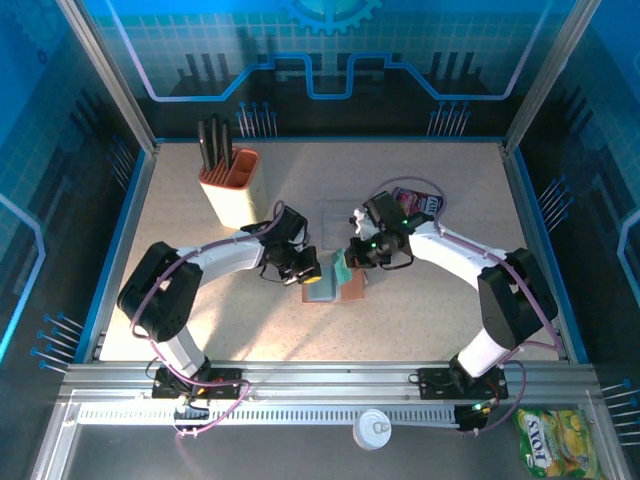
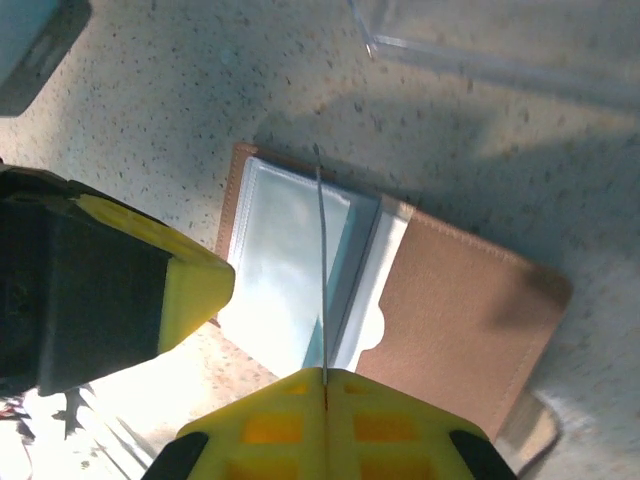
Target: Take the credit cards out of the card holder
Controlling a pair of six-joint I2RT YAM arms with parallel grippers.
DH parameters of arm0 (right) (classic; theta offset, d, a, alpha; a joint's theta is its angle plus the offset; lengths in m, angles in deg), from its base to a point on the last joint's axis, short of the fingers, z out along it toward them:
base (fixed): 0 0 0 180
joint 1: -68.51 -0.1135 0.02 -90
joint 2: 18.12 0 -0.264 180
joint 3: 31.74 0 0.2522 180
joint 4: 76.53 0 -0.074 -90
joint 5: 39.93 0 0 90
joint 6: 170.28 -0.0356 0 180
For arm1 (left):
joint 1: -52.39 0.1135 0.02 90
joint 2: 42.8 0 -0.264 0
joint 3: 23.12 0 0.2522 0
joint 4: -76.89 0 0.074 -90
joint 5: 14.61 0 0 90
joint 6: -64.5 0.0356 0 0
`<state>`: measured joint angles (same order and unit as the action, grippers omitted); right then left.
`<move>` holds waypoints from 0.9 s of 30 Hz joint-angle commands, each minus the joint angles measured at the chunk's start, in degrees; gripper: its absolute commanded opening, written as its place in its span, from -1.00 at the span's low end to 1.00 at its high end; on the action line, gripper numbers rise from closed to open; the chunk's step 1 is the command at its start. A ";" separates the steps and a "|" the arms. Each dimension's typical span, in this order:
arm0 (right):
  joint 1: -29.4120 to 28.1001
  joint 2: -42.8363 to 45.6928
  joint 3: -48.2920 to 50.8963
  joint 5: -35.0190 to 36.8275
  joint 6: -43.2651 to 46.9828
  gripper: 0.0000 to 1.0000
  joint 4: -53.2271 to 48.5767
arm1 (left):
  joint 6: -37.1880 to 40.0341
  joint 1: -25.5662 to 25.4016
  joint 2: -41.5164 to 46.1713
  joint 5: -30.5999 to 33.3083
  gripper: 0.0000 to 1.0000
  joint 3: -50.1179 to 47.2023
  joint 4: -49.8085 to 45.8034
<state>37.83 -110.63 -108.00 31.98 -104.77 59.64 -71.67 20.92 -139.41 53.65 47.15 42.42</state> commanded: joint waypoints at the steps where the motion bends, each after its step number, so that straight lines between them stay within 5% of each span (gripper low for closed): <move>1: 0.71 -1.45 -3.30 5.54 13.77 -1.00 -7.05 | 0.13 0.71 2.67 -0.64 -0.90 -0.45 -0.71; 16: -1.25 -8.67 -18.67 12.35 56.15 -1.00 -20.42 | 0.81 2.71 6.09 0.16 -0.90 -3.60 -0.94; 27: -0.96 -17.08 -33.74 14.57 67.19 -1.00 -27.17 | 2.13 4.30 6.18 -1.26 -0.90 -3.78 -0.07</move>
<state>36.96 -125.52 -138.16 46.32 -42.53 36.54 -71.41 24.64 -134.52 53.65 44.35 42.45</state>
